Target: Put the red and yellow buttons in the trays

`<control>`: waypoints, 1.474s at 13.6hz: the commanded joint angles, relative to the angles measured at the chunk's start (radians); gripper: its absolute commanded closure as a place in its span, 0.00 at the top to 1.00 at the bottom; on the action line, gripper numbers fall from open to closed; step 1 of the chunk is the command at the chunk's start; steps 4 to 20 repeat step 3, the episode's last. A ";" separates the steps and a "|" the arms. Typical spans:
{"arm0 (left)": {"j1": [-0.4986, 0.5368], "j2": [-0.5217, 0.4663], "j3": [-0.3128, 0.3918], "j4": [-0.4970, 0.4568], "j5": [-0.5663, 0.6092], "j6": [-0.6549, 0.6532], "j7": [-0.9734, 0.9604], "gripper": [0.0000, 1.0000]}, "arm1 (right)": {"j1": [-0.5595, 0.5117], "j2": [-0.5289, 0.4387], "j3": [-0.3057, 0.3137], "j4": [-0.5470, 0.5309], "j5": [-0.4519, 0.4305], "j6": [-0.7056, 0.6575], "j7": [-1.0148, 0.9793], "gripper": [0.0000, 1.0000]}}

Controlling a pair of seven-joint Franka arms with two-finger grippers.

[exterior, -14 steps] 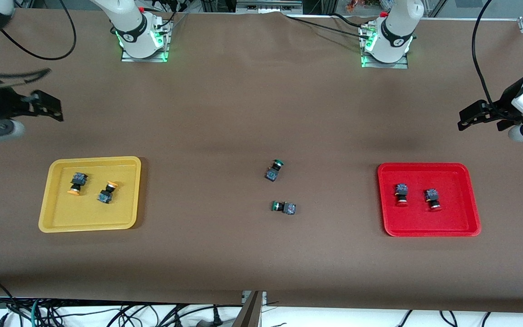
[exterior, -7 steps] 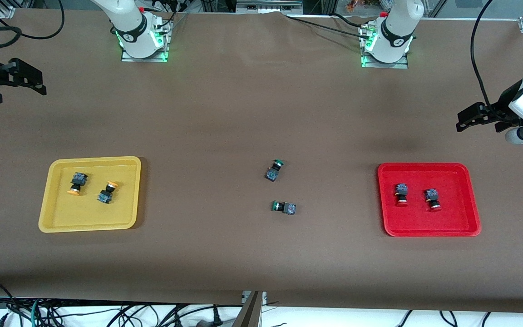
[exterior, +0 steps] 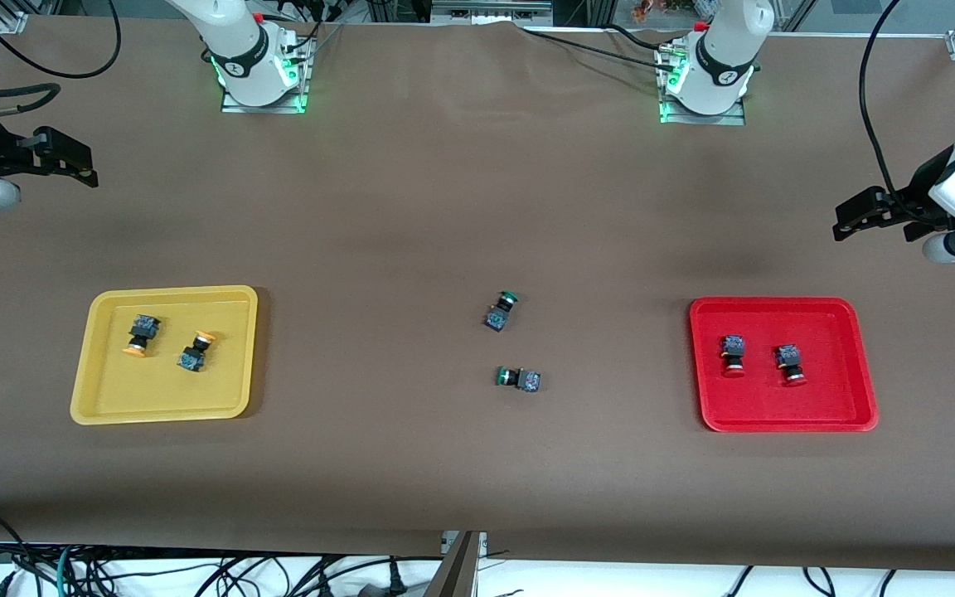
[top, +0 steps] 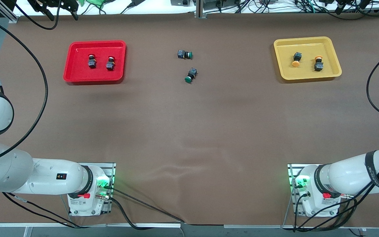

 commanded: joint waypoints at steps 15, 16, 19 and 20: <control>-0.003 0.002 0.007 0.010 -0.020 -0.006 0.025 1.00 | -0.007 0.002 0.010 0.009 -0.016 0.002 0.006 1.00; -0.003 0.002 0.007 0.010 -0.020 -0.006 0.025 1.00 | -0.007 0.002 0.010 0.009 -0.016 0.002 0.006 1.00; -0.003 0.002 0.007 0.010 -0.020 -0.006 0.025 1.00 | -0.007 0.002 0.010 0.009 -0.016 0.002 0.006 1.00; -0.003 0.002 0.007 0.010 -0.020 -0.006 0.025 1.00 | -0.007 0.002 0.010 0.009 -0.016 0.002 0.006 1.00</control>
